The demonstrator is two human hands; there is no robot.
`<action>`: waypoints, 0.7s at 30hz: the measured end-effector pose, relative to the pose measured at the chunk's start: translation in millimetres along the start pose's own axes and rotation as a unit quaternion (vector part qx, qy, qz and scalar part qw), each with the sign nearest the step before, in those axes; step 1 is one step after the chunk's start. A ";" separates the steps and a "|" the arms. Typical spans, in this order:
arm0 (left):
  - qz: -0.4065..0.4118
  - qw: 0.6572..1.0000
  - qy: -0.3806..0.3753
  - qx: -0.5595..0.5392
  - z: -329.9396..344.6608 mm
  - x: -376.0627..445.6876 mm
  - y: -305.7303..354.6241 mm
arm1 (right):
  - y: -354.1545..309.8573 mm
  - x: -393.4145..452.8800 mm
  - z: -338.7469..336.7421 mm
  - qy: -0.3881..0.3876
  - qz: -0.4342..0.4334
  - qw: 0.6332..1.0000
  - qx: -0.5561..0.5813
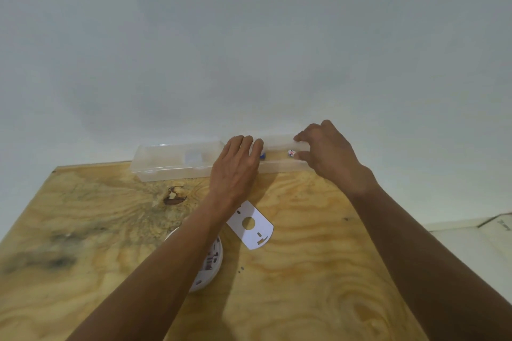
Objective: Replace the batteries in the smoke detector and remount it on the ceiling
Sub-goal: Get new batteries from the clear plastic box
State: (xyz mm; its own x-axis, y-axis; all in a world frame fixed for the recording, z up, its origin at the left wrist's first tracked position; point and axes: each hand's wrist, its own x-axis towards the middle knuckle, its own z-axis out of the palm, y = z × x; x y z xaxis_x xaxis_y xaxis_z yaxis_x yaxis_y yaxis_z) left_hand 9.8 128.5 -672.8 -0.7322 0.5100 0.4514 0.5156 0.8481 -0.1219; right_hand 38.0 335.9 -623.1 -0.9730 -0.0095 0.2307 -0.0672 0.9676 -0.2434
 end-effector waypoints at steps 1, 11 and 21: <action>0.000 1.000 -0.001 -0.008 0.2 0.1 0.8 | 0.7 -0.3 0.0 -0.011 0.005 1.000 0.011; -0.006 0.996 -0.025 -0.091 -6.6 -1.5 5.9 | 13.0 -18.8 -0.9 -0.018 0.029 0.998 0.051; 0.007 0.993 -0.027 -0.115 -4.7 3.3 -0.3 | 14.9 -25.5 20.2 0.052 0.035 0.990 0.123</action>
State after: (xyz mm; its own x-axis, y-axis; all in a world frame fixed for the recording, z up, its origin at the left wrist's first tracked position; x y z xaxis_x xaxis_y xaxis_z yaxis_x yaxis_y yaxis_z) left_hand 9.3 129.2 -667.1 -0.7441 0.5341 0.4014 0.6094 0.7888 0.0802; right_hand 57.4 345.5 -651.7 -0.9499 0.0937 0.2982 -0.0647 0.8745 -0.4806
